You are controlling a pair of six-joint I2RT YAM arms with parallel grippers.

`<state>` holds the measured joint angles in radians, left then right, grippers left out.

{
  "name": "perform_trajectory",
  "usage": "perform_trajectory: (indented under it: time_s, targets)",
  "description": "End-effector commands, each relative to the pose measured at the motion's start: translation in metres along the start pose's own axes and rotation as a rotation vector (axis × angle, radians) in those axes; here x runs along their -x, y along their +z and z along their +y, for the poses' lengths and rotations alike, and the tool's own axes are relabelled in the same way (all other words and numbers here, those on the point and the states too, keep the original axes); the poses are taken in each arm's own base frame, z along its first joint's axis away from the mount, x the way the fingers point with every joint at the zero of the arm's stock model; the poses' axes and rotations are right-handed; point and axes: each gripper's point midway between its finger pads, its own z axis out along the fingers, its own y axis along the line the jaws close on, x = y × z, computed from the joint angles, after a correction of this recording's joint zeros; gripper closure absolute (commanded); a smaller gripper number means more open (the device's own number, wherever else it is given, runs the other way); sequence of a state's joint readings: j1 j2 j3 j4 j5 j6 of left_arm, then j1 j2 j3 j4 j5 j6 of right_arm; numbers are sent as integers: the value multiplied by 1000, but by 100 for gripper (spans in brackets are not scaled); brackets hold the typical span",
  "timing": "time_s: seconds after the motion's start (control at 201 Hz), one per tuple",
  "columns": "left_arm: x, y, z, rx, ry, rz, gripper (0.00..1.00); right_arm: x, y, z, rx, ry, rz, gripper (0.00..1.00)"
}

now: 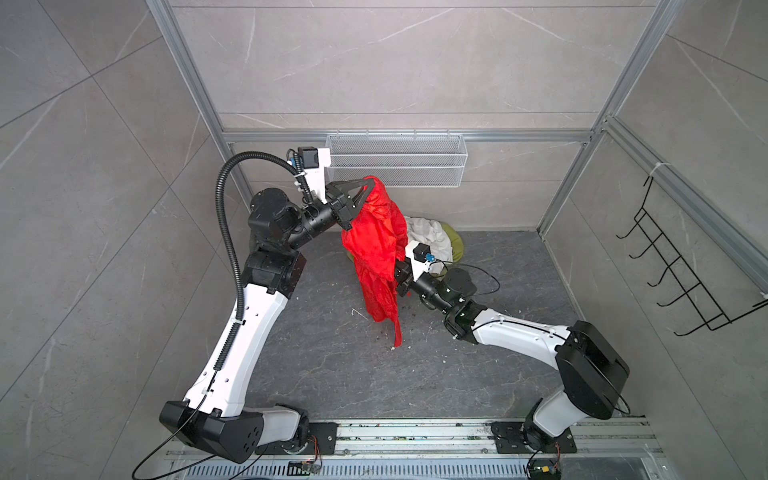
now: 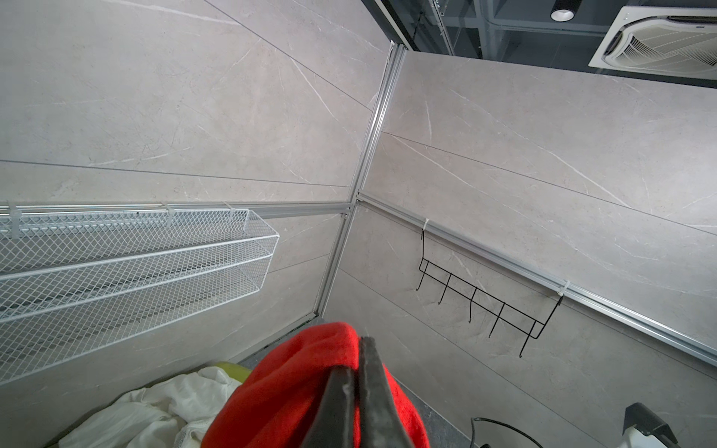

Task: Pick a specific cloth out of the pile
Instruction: 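Grasp the hanging red cloth with the right gripper below the left gripper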

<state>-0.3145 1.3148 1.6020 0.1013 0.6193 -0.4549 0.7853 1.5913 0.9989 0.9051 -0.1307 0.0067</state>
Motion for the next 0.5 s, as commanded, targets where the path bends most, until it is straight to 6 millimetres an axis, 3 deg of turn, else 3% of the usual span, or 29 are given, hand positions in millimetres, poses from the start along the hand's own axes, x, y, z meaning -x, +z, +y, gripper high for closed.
perform_trajectory:
  time_s: [0.0, 0.493]
  targets:
    - [28, -13, -25, -27, 92, -66, 100, 34, -6, 4, 5, -19, -57, 100]
    - [33, -26, -38, -19, 109, -62, 100, 74, -29, 1, -30, -33, -69, 100]
